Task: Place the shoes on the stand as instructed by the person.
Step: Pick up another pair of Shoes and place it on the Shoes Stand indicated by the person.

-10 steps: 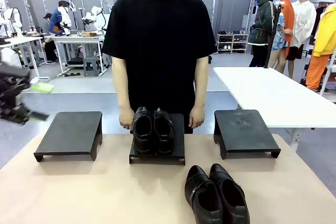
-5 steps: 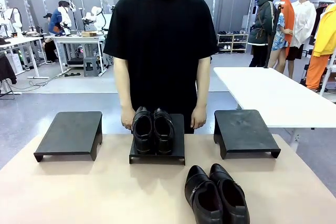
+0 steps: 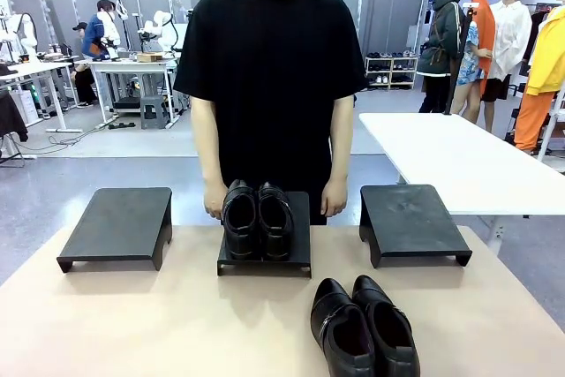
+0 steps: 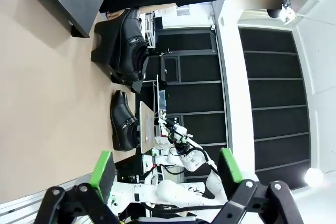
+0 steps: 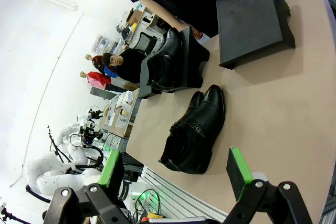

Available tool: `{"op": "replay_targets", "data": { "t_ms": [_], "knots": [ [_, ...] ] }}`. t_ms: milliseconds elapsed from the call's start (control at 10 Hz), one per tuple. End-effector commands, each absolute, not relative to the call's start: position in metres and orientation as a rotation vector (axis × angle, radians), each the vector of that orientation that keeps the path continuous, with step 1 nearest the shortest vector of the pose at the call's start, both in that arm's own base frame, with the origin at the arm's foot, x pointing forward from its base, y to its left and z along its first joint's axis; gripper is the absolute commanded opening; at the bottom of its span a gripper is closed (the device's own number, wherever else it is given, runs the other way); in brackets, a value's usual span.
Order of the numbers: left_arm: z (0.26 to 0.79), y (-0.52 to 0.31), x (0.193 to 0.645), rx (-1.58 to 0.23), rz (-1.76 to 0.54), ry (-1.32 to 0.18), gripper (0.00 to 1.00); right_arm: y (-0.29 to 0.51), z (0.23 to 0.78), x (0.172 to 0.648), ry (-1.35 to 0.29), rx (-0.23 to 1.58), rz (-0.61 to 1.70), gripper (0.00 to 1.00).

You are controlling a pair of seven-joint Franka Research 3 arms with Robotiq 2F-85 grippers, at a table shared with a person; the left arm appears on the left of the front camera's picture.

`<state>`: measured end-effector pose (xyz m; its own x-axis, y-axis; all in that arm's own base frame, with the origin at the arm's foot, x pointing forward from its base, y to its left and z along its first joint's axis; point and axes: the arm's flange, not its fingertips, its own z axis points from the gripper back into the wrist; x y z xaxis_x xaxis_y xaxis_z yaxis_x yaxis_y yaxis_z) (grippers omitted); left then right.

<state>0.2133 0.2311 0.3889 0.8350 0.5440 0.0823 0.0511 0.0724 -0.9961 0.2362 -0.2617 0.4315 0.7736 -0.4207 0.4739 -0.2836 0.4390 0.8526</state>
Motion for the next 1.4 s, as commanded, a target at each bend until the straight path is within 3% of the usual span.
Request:
{"op": "replay_targets", "data": {
  "t_ms": [0, 100, 1300],
  "knots": [
    [0.38, 0.162, 0.189, -1.445, 0.365, -0.527, 1.0, -0.262, 0.433, 0.235, -0.73, 1.146, -0.091, 1.0],
    [0.389, 0.231, 0.213, -1.467, 0.395, -0.505, 1.0, -0.262, 0.433, 0.235, -0.73, 1.146, -0.091, 1.0],
    [0.389, 0.231, 0.213, -1.467, 0.395, -0.505, 1.0, -0.262, 0.433, 0.235, -0.73, 1.146, -0.091, 1.0]
  ]
}}
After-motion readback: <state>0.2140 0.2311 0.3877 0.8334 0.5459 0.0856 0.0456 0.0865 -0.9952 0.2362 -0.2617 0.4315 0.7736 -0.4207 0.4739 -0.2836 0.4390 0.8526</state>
